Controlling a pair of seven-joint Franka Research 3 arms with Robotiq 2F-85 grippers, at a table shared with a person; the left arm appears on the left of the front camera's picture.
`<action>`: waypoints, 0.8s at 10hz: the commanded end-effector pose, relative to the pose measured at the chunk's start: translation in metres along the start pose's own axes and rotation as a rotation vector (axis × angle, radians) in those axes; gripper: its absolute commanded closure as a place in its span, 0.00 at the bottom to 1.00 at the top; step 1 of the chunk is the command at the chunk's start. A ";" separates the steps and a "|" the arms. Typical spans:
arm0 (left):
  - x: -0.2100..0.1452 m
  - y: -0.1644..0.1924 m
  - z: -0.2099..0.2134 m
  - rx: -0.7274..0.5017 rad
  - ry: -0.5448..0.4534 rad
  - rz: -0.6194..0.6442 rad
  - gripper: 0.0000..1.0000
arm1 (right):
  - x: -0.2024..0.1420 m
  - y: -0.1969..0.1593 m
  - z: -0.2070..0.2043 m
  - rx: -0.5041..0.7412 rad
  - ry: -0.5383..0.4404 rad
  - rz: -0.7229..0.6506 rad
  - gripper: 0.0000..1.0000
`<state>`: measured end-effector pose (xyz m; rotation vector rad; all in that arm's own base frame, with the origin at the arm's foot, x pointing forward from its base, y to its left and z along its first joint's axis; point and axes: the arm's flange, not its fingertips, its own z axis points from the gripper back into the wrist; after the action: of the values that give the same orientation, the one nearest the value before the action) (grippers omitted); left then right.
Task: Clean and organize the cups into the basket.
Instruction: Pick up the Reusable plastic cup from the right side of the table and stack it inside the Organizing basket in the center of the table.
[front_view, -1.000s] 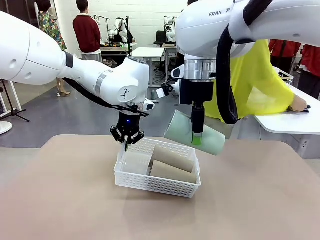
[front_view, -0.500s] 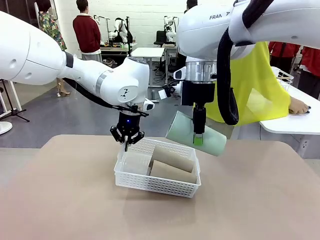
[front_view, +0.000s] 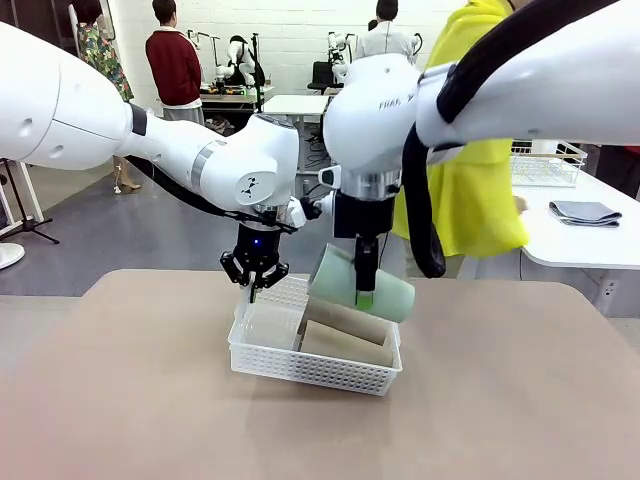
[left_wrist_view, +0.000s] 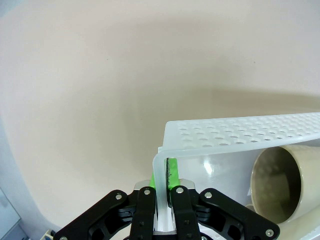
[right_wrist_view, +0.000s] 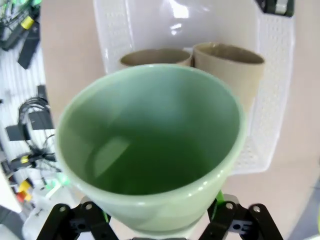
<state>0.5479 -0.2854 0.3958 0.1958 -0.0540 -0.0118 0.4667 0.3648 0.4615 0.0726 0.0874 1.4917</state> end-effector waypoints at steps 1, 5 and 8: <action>-0.003 0.002 -0.001 -0.005 -0.003 -0.002 1.00 | 0.002 -0.003 -0.014 -0.006 0.006 -0.012 0.15; -0.003 0.002 -0.001 -0.005 -0.003 -0.002 1.00 | 0.007 -0.010 -0.031 0.013 -0.004 0.019 0.15; -0.003 0.002 -0.001 -0.005 -0.003 -0.002 1.00 | 0.009 -0.014 -0.039 0.019 0.005 0.039 0.15</action>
<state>0.5485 -0.2845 0.3952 0.1966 -0.0530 -0.0101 0.4728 0.3712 0.4282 0.0996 0.1259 1.5074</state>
